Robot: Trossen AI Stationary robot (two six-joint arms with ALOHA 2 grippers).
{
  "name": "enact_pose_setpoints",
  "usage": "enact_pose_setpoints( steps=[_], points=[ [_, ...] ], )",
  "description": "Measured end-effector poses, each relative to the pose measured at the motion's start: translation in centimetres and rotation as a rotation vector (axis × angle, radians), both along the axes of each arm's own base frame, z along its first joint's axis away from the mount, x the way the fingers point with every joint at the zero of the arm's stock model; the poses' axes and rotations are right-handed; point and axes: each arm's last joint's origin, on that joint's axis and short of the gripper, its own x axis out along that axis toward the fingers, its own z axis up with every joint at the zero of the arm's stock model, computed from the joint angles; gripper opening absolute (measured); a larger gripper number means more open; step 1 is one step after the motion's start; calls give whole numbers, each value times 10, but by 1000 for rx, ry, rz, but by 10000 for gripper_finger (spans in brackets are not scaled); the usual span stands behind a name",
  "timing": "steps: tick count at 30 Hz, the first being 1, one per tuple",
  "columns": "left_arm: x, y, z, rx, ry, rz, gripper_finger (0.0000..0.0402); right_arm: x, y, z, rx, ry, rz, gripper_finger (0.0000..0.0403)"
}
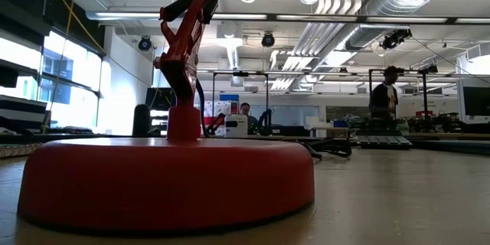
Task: Screw lightbulb
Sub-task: Insert the white lightbulb into the red lamp
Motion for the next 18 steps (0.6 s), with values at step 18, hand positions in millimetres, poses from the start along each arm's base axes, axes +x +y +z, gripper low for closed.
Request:
enact_pose_setpoints(
  steps=[18],
  points=[
    [0, -1, 0, 22, 2, -20, 0, 9, 11, 43, 1150, -133, 385, 398]
  ],
)
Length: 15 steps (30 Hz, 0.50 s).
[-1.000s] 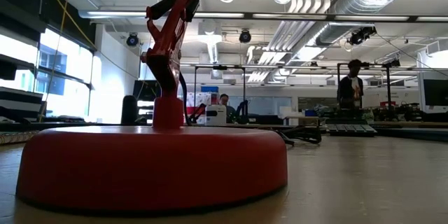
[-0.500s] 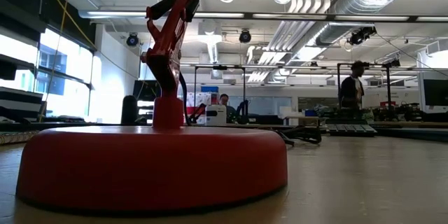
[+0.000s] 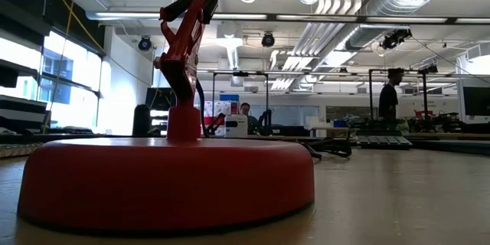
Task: Screw lightbulb
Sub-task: Insert the white lightbulb into the red lamp
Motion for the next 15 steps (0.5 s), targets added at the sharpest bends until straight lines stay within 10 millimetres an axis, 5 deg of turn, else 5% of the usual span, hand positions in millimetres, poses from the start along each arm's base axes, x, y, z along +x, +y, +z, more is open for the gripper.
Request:
enact_pose_setpoints(
  steps=[8, 15],
  points=[
    [0, 0, 0, 19, 14, 7, 0, 5, 0, 1, 264, 70, 57, 398],
    [0, -1, -1, 23, 22, 5, 0, 0, -6, -12, 206, 211, -127, 398]
  ],
)
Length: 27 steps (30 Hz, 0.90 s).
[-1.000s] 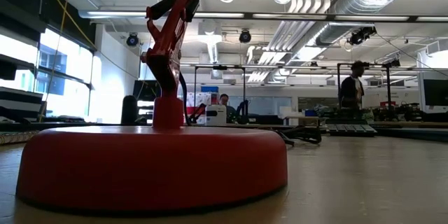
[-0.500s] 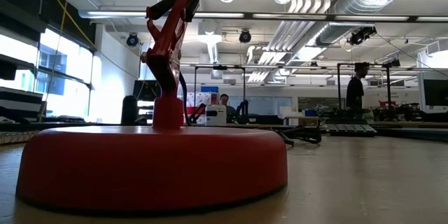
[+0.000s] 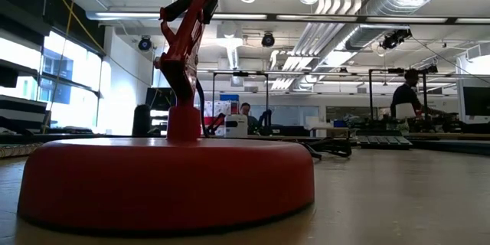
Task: Screw lightbulb
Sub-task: Insert the white lightbulb into the red lamp
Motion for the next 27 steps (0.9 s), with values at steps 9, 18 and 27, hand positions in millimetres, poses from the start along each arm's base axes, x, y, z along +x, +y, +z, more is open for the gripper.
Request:
enact_pose_setpoints(
  steps=[9, 18, 27],
  points=[
    [1, 0, -2, 10, 20, 1, 0, -7, -5, -31, 98, 345, -107, 398],
    [4, -2, -9, 50, 108, 3, 0, 7, -2, -47, -418, 419, -161, 398],
    [4, -3, -11, 27, 106, -8, 0, 22, -2, -50, -1446, 419, -406, 398]
  ],
)
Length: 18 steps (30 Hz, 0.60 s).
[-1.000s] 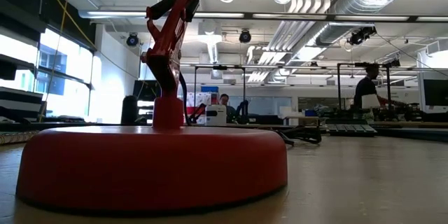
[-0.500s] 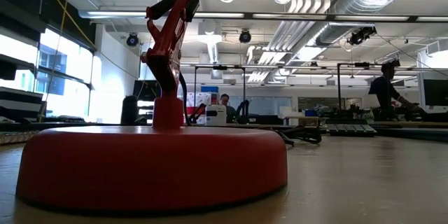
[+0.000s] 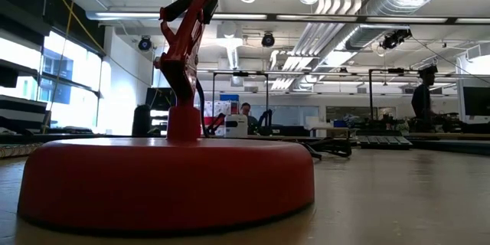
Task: Screw lightbulb
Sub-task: Insert the white lightbulb into the red lamp
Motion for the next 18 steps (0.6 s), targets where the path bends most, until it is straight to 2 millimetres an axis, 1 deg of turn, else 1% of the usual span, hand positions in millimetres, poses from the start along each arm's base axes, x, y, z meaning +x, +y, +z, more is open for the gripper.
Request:
enact_pose_setpoints(
  steps=[3, 5, 8, 10, 12, 16, 18],
  points=[
    [0, -1, 0, -1, 2, -5, 0, 0, -2, 2, -58, -11, -80, 398],
    [0, -1, 0, 1, 4, -5, 0, 1, -2, 2, -116, 9, -78, 398],
    [0, -1, 0, 0, 4, -5, 0, 1, 3, 1, -183, 32, -28, 398],
    [0, -1, 0, 0, 4, -5, 0, -1, 7, 0, -249, 53, 40, 398],
    [0, -1, 0, -4, 1, -6, 0, -1, 12, -2, -363, 88, 107, 398],
    [0, -1, 0, -33, -18, -13, 0, 6, 23, -8, -717, 200, 149, 398],
    [0, -1, 0, -44, -25, -15, 0, 9, 27, -9, -851, 222, 175, 398]
  ],
)
